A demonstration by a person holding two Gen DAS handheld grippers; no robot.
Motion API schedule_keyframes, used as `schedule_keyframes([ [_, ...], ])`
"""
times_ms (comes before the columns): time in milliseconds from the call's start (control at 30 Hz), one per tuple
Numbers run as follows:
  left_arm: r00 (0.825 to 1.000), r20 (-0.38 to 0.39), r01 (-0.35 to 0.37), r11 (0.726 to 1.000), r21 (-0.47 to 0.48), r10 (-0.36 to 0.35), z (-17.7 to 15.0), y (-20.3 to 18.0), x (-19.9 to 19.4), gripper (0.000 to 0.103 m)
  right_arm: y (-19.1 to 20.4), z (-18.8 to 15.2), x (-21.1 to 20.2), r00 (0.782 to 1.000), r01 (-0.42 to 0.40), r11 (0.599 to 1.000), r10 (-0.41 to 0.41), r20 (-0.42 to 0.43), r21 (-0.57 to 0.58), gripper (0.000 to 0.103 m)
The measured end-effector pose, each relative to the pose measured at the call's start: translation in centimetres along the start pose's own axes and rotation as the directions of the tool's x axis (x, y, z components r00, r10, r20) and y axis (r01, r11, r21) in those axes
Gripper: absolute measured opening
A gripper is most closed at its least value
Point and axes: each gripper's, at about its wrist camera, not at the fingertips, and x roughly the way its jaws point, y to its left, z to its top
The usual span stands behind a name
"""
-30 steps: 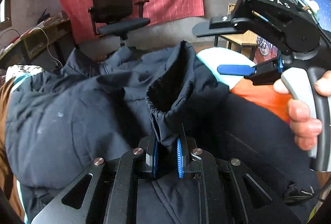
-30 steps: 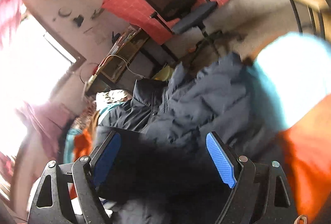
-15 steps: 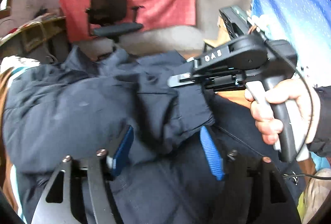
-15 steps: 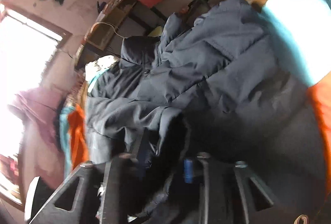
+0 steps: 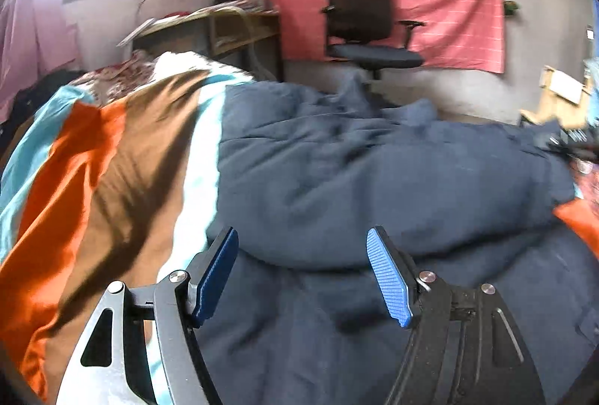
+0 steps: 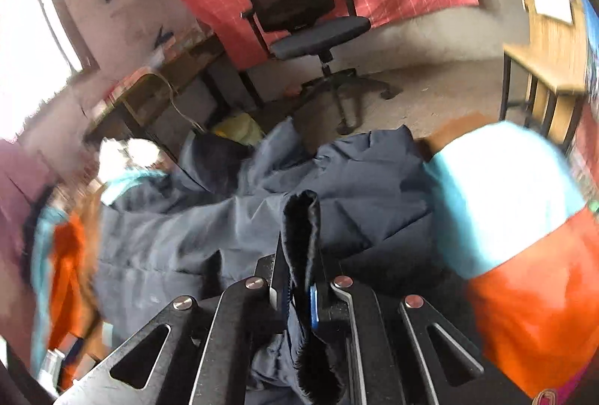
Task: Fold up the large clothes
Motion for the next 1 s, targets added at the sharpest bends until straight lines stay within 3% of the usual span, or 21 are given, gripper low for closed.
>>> schedule_keyframes([
  [67,1.000,-0.019,-0.011,1.000,-0.015,0.010,0.6,1.3,1.4,0.065,0.8,-0.5,0.9,0.996,0.088,0.995,-0.088,-0.003,-0.056,0.014],
  [133,0.999,-0.032,-0.005,0.999,-0.038,0.004,1.1,2.7,2.7,0.065,1.2,-1.0,1.1,0.980,0.197,0.975,-0.197,0.013,-0.099,0.027],
  [200,0.999,-0.037,0.019,0.998,-0.066,-0.022,1.4,3.6,3.4,0.065,1.3,-1.1,1.1,0.972,0.235,0.963,-0.233,0.036,-0.131,0.030],
  [267,0.998,-0.017,0.064,0.995,-0.079,-0.066,1.6,3.9,3.3,0.065,2.3,-1.3,0.7,0.953,0.302,0.933,-0.289,0.095,-0.194,0.042],
  [333,0.996,-0.006,0.094,0.993,-0.067,-0.094,1.7,3.4,3.2,0.065,3.5,-1.5,0.3,0.930,0.360,0.899,-0.326,0.171,-0.248,0.089],
  [367,0.994,-0.008,0.108,0.993,-0.050,-0.108,1.8,2.8,3.4,0.065,4.2,-1.8,-0.1,0.914,0.391,0.879,-0.336,0.226,-0.272,0.093],
  [433,0.990,-0.016,0.140,0.990,-0.012,-0.140,2.1,1.5,3.7,0.065,5.1,-1.9,0.1,0.920,0.373,0.874,-0.305,0.247,-0.311,0.093],
  [533,0.985,-0.023,0.175,0.982,0.070,-0.174,1.7,-0.8,4.0,0.066,5.8,-2.2,1.1,0.978,0.187,0.918,-0.139,0.158,-0.349,0.092],
  [600,0.989,-0.033,0.147,0.979,0.137,-0.144,1.3,-2.1,4.4,0.066,6.1,-2.7,2.3,0.993,0.095,0.931,-0.066,0.094,-0.353,0.092],
  [667,0.994,-0.042,0.109,0.974,0.198,-0.102,0.6,-3.0,5.1,0.066,6.0,-3.3,3.7,0.999,0.043,0.938,-0.032,0.037,-0.344,0.086],
  [733,0.994,-0.050,0.109,0.974,0.201,-0.101,0.2,-2.9,5.5,0.066,5.6,-4.0,5.5,0.999,0.002,0.945,-0.013,-0.031,-0.328,0.068],
  [867,0.990,-0.078,0.129,0.974,0.188,-0.116,-0.5,-2.5,6.5,0.066,4.4,-4.5,8.3,0.994,-0.064,0.963,0.037,-0.105,-0.260,0.067],
  [1000,0.993,-0.077,0.105,0.972,0.208,-0.090,-0.8,-3.0,7.0,0.067,3.7,-5.0,9.5,0.987,-0.107,0.972,0.077,-0.144,-0.211,0.067],
])
